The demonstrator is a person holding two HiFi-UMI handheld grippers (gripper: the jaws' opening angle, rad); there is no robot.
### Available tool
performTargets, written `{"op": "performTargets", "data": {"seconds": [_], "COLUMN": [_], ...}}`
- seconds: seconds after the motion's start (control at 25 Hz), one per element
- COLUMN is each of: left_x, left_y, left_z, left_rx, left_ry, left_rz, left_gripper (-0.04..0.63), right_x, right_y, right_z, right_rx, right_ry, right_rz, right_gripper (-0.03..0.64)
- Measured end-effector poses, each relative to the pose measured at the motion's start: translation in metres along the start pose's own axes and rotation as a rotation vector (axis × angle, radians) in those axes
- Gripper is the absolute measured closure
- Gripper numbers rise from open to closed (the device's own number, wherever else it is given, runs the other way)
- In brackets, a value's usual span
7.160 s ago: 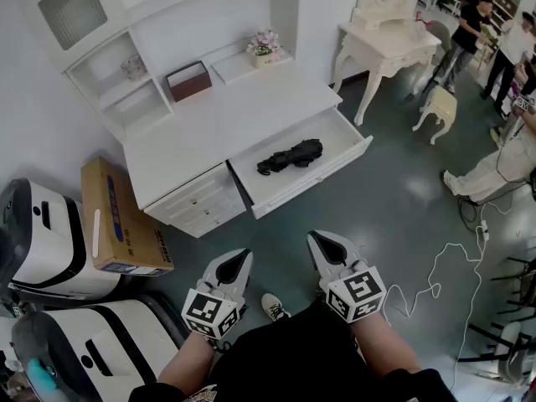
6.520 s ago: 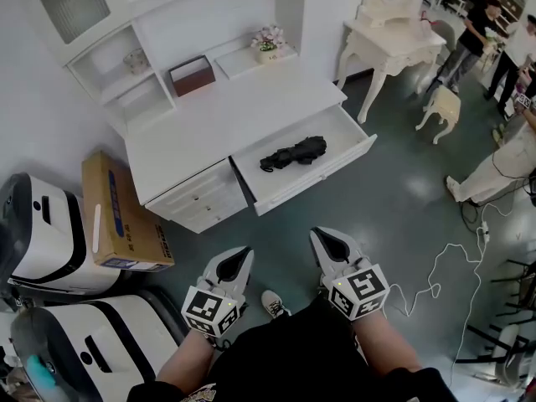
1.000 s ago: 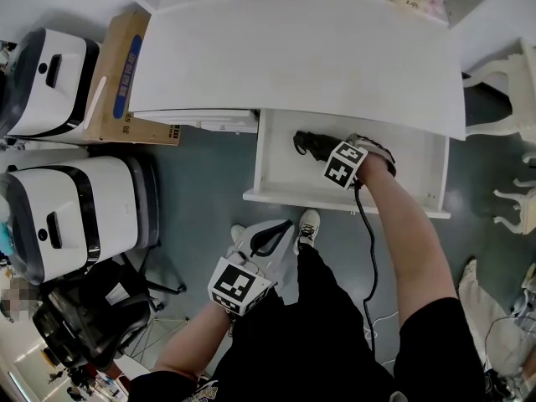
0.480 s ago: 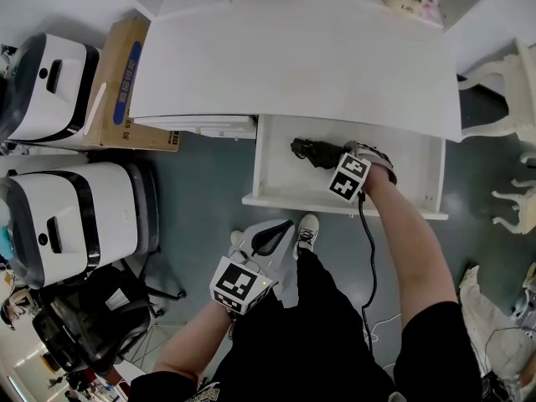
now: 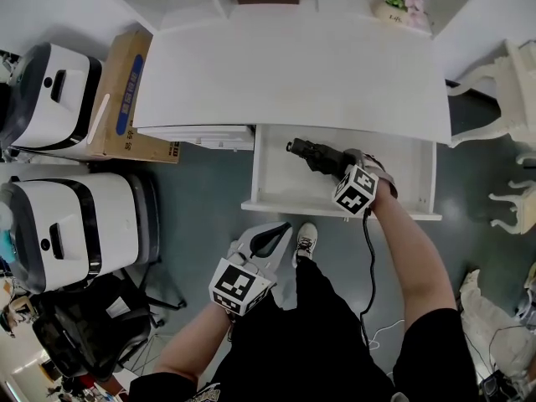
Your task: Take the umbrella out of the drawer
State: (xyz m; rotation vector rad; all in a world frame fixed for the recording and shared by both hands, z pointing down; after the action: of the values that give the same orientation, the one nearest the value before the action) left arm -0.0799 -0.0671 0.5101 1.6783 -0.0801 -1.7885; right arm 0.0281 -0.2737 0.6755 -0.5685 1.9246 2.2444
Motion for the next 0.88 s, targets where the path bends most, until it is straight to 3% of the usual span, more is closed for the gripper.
{"op": "performTargets", "data": {"seconds": [0.32,0.64,0.88], "left_x": [0.013,0.028,0.034], "left_y": [-0.019,-0.051,-0.080], "left_z": [-0.006,-0.002,0.002], "left_rx": [0.027,0.068,0.035], "left_ry": [0.023,0.046,0.077], "left_rz": [-0.026,-0.089,-0.129], "left_gripper": [0.594,0.594,0.594], "right_x": [0.014,0.029,0.031], "right_y": [-0.065,-0.152,-0.213], "right_z": [0.004,0.009,0.033], "right_rx": [-0.049,-0.115,-0.156], "right_ry": [0.107,0.369,0.570], "right_rz": [-0.195,-0.460,-0.631], "right_gripper": [0.316,0.318,0.318]}}
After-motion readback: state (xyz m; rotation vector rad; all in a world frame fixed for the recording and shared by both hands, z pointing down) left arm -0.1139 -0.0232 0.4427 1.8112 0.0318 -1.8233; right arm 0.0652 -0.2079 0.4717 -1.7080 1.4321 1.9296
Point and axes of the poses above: the fingertips, and each gripper's own axes: y forward along the fingers, z to its left, x out of its top, the point moved 7 cm from there along -y, backward along the fingers, and after that the axes turned 10 degrees about y, right-handed, at the moved point
